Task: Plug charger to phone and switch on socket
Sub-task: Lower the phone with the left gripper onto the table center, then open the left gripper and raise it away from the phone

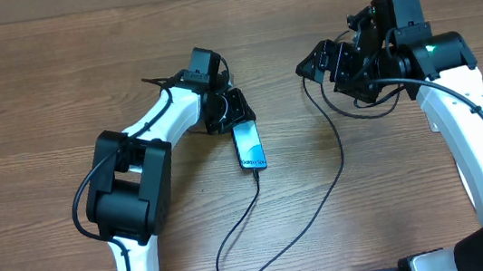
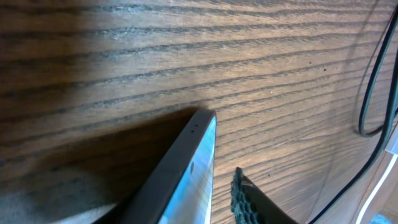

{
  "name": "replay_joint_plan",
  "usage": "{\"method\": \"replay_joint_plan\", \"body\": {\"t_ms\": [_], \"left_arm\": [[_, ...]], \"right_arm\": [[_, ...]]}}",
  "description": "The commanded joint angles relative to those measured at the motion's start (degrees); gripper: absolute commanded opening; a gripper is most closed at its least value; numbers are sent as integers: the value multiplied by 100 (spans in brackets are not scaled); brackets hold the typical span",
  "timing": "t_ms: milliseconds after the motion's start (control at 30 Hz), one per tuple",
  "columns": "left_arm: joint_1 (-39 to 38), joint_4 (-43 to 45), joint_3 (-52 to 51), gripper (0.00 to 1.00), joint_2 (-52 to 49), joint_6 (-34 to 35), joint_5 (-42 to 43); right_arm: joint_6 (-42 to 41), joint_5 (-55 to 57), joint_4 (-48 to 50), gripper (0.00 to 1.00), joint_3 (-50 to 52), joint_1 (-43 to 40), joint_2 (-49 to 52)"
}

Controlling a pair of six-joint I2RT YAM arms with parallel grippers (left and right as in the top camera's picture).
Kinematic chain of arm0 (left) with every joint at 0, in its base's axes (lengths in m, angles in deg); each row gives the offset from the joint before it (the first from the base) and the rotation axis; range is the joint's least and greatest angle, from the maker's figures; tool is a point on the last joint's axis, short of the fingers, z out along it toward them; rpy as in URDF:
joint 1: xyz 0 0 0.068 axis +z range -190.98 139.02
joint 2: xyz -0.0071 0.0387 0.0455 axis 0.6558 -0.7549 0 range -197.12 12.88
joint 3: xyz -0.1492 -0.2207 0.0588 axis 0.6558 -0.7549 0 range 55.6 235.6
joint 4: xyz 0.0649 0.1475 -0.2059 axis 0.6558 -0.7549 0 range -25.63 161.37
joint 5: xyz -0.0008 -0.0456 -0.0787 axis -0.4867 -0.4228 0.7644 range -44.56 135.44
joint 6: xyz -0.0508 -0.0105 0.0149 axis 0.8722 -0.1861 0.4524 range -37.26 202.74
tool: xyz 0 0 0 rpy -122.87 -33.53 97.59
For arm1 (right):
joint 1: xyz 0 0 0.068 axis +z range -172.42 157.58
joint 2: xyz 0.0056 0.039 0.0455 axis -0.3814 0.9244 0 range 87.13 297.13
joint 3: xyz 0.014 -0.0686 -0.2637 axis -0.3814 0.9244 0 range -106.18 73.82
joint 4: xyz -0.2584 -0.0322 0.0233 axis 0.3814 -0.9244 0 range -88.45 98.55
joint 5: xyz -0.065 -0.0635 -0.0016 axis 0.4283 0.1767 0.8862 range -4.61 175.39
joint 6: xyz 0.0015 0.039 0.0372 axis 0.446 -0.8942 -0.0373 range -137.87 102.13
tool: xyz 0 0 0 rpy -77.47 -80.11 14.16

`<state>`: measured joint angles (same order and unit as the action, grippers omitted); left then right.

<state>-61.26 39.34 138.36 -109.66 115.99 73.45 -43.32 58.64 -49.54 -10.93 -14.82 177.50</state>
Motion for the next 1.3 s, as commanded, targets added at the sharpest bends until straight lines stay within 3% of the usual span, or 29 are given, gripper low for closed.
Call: {"method": "replay_joint_plan", "body": {"t_ms": [0, 367, 900, 967, 1033, 1133, 1267], "left_arm": [[-44, -76, -17, 44, 105, 59, -160], [-44, -98, -17, 52, 105, 59, -162], [-44, -118, -15, 53, 105, -11, -164], [-44, -136, -15, 73, 107, -52, -160], [-33, -199, -15, 87, 107, -101, -155], [4, -278, -11, 97, 109, -264, -144], [103, -673, 129, 100, 216, -680, -170]], "right_arm": [[46, 20, 4, 94, -44, 15, -98], [46, 22, 4, 94, -44, 15, -98], [46, 20, 2, 94, -44, 15, -98], [46, 22, 2, 94, -44, 15, -98], [48, 22, -9, 94, -44, 15, -98], [48, 42, -44, 94, -44, 15, -98], [48, 149, -83, 94, -44, 15, -98]]}}
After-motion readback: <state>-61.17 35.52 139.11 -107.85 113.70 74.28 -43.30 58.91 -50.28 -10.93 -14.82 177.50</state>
